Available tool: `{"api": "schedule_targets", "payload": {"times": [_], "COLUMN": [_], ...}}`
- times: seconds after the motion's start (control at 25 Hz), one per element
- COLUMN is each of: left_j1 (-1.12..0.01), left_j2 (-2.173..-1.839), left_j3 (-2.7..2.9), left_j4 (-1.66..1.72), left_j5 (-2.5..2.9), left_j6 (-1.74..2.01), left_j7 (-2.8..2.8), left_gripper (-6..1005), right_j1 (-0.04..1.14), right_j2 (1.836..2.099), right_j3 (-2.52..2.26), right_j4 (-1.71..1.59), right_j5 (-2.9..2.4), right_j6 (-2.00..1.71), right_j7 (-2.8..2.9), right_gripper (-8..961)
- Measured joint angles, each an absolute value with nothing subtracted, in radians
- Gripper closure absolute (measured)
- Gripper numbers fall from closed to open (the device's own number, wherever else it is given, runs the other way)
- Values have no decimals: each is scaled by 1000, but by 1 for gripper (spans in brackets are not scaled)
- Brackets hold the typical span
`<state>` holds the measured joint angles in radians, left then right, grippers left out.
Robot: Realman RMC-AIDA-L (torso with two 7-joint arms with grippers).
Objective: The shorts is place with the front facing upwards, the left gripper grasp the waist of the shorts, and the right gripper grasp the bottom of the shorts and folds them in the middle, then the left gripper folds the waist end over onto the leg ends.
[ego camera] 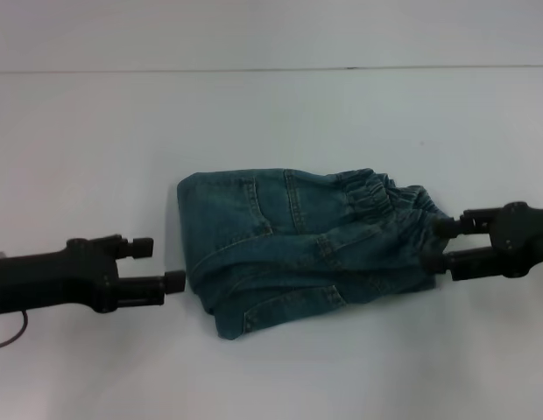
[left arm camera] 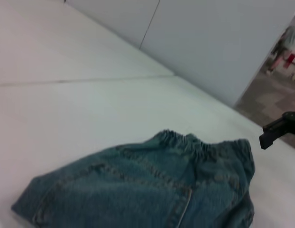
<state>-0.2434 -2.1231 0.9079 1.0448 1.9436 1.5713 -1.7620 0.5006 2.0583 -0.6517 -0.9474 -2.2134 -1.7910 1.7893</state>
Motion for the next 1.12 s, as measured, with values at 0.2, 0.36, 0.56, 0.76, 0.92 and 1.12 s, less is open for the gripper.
{"api": "schedule_targets", "payload": {"times": [0.2,0.36,0.56,0.76,0.92,1.12], "left_j1": [-252,-259,-262,-270,-281,-287], "left_j2": [-2131,-2132,-2137,-2140,-2140,-2140], "left_j3": [906,905,905,905,905,905], "left_j4": [1046,1042,1039,1036,1037,1037], "left_j5": [1964,1965,1966,1967,1967,1967], "left_j6": [1573,1579,1586,1603,1618,1626], "left_j7": [-1771,-1775,-1777,-1782,-1801,-1804], "left_gripper": [112,113,113,113,113,113], "right_j1": [490,487,486,486,486,486], "right_j2": [2062,2066,2066,2069,2071,2071], "right_j3": [-648,-647,-647,-646,-646,-646], "right_j4": [-946,-939,-934,-934,-934,-935], "right_j5": [-2218,-2220,-2221,-2217,-2216,-2215], "right_j6": [-1784,-1769,-1761,-1761,-1759,-1759], "right_j7": [1792,1791,1789,1786,1783,1783], "right_gripper": [160,128,129,127,128,128]}}
